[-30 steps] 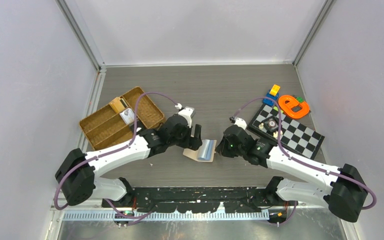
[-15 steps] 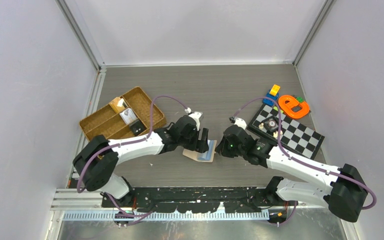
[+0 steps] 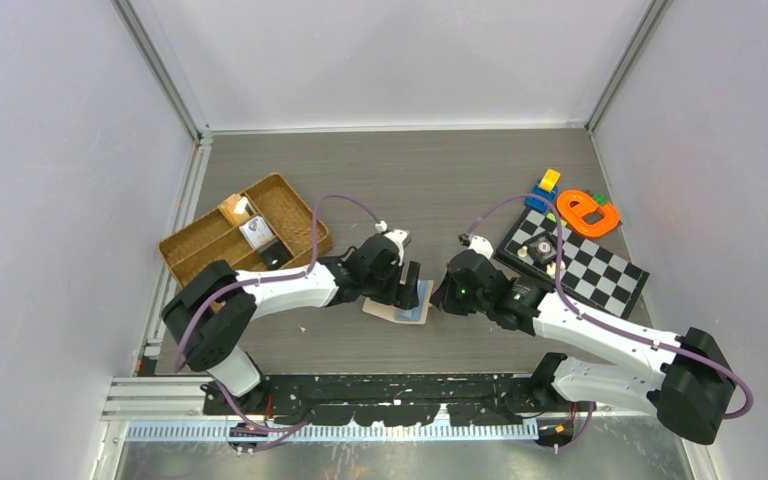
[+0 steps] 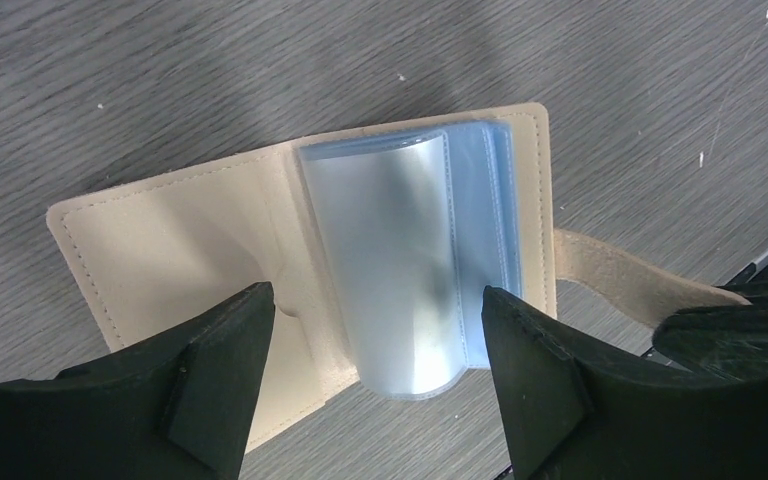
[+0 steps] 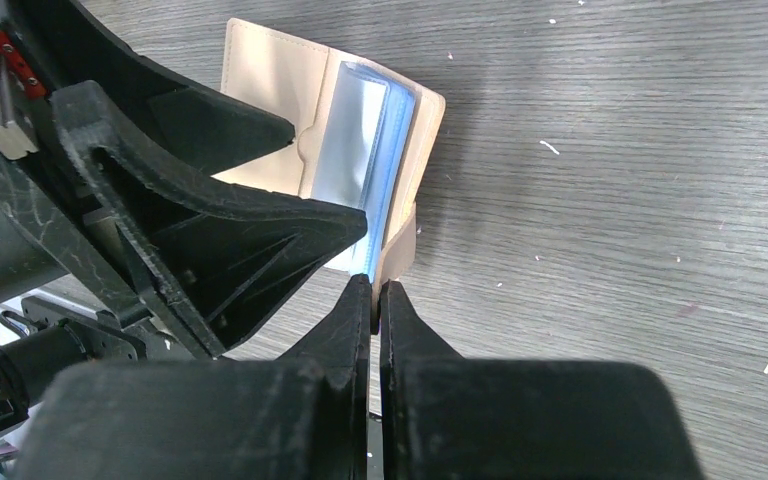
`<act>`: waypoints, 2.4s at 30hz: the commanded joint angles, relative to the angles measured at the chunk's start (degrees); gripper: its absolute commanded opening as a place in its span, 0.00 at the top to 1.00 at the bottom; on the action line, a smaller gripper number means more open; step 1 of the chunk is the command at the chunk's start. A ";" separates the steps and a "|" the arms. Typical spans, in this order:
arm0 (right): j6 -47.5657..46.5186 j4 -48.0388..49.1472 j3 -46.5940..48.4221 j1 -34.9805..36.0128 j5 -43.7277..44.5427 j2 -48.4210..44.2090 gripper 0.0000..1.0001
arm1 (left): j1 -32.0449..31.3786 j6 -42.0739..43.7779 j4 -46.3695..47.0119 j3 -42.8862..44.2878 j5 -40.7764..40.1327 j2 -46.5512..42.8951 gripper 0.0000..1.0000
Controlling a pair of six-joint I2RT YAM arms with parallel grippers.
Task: Put the credit cards into the card holder
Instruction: Open the card holder at the center of the board.
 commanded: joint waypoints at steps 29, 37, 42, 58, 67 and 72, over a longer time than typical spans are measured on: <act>0.20 1.38 0.09 0.34 1.95 -0.37 1.00 | -3.58 3.86 -16.61 6.90 -26.11 -0.25 0.39; 0.22 1.43 -0.04 0.34 2.02 -0.03 0.99 | -3.49 3.64 -17.32 6.75 -26.20 0.26 0.56; 0.14 1.46 -0.20 0.32 2.77 0.86 0.99 | -3.49 3.11 -17.14 6.62 -25.30 0.83 0.61; -0.65 3.51 -0.91 0.28 5.52 6.48 1.00 | -3.49 2.19 -18.90 6.10 -26.71 2.55 0.80; -0.31 6.40 -1.28 -0.45 6.57 10.33 0.99 | -3.41 1.15 -19.05 5.38 -26.80 3.41 0.91; -1.81 7.68 -0.65 -1.80 7.76 12.17 0.99 | -3.43 0.48 -18.22 4.23 -26.14 2.79 0.97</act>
